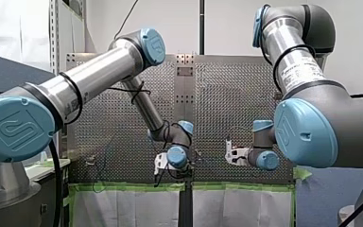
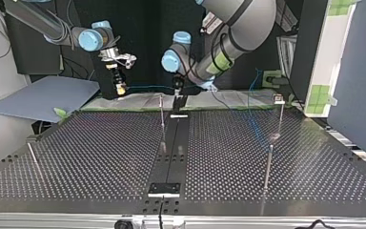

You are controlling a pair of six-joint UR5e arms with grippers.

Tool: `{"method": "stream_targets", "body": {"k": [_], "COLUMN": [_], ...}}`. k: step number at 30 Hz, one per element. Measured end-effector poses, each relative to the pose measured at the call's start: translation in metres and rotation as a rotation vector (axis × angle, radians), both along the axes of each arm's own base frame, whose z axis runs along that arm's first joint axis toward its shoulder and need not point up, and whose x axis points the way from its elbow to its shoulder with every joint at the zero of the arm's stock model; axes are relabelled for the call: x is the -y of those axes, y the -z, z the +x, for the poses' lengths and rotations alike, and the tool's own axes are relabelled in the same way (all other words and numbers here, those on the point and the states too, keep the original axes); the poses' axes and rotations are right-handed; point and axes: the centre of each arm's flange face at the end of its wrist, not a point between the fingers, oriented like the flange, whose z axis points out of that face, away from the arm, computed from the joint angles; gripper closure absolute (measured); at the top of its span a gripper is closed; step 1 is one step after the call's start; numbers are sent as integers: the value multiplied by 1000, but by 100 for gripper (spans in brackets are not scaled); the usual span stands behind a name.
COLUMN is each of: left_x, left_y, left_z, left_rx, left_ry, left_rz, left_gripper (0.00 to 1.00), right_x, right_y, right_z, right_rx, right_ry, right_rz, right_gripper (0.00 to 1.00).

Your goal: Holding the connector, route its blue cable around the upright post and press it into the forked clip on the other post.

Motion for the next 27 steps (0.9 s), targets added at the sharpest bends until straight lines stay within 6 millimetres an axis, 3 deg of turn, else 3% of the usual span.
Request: {"method": "stream_targets", "body": {"k": [9,26,27], "left_x": [8,6,5], "left_y": [-14,-15,-15], "left_z": [23,23,22], "left_rx": [78,94,96], "left_ry": [-28,-41,-45], "left_rz": [-52,11,22], "left_gripper": [0,0,16], "right_x": [0,0,0], "right_y": [0,0,0], "right_z": [0,0,0], "right_rx": [1,1,1], "right_ry": [3,4,4], "right_rz": [0,-1,-1], "right_gripper": [100,100,100]}}
